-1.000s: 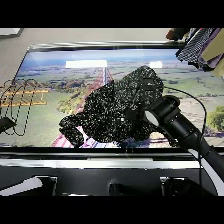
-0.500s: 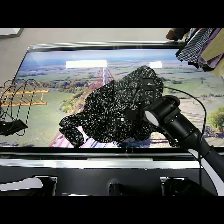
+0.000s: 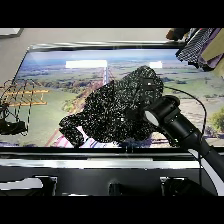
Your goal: Fold the clothes and pants, and hang the long-sleeved shirts on hangers.
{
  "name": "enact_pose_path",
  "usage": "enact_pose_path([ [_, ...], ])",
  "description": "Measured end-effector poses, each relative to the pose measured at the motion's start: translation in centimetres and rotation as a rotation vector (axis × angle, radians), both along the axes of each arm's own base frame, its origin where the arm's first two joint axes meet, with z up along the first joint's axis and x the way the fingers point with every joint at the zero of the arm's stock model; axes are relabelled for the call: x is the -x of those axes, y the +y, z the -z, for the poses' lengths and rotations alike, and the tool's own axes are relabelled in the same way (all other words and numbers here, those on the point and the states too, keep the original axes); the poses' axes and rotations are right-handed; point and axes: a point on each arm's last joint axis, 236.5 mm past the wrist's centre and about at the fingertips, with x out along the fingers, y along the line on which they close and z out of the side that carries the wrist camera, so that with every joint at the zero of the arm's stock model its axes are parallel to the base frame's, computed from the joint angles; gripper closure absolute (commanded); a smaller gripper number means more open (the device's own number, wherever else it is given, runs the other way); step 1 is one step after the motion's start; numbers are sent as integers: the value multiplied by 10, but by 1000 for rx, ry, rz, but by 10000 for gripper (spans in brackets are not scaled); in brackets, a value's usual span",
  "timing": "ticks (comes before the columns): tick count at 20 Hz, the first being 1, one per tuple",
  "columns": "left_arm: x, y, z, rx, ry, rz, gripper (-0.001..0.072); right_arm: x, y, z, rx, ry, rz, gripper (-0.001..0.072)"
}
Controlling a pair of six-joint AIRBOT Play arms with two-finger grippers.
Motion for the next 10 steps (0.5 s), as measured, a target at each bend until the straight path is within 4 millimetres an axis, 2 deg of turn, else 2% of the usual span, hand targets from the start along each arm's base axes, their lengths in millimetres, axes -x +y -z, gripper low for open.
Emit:
enact_pose_path([
  [6, 1, -1, -4, 6, 5, 2, 689, 1, -1, 1, 3, 5, 2, 678],
  [8, -3, 1, -14, -2, -7, 6, 689, 1, -2, 1, 5, 6, 6, 678],
  [10, -17, 4, -33, -22, -59, 1, 689, 1, -2, 1, 5, 6, 5, 678],
])
